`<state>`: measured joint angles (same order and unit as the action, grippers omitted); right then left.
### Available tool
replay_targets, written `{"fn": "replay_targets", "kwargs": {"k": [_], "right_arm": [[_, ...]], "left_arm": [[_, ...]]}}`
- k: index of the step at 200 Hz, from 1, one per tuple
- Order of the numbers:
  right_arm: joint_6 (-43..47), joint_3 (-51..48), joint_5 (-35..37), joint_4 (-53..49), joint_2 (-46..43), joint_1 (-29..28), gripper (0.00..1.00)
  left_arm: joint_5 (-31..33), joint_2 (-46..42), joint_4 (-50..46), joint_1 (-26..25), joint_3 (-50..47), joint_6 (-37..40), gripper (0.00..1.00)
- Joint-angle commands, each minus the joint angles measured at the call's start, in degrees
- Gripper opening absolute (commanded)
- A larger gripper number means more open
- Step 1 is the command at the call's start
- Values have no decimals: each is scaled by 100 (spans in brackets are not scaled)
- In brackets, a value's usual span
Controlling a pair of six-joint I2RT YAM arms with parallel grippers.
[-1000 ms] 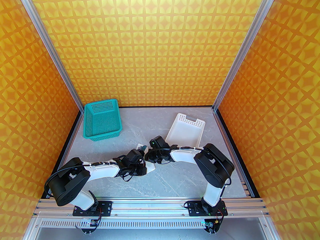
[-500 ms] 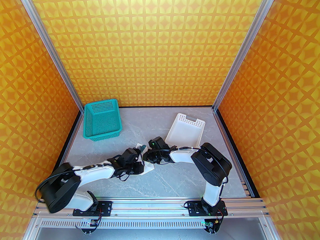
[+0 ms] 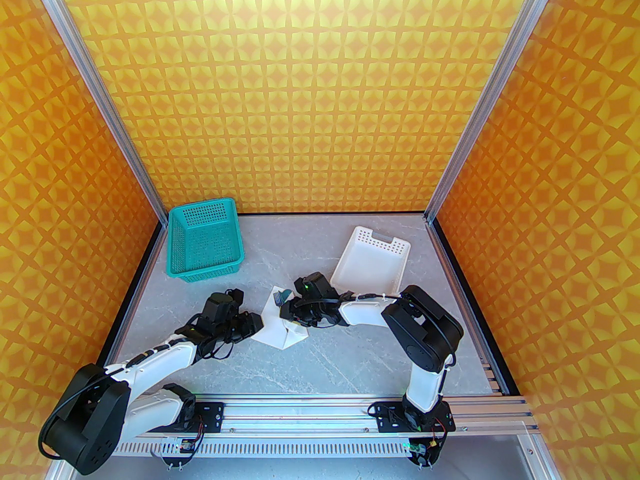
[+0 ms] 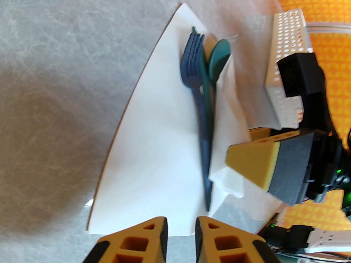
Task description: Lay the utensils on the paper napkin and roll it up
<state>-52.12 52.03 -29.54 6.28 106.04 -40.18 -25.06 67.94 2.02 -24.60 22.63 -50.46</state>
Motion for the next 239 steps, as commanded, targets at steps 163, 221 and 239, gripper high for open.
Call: {"fn": "replay_targets", "kwargs": {"k": [163,221,239], "right_arm": [[238,-206,412,-643,226,-42,29],[251,-193,410,-657,228,-42,29],[251,-183,396,-663,229,-42,29]], "left_arm": [[-336,1465,1011,0,614,-62,35],[-337,1927,1158,-157,810,-17,36],[-342,1997,1189,-201,844,-9,35]]}}
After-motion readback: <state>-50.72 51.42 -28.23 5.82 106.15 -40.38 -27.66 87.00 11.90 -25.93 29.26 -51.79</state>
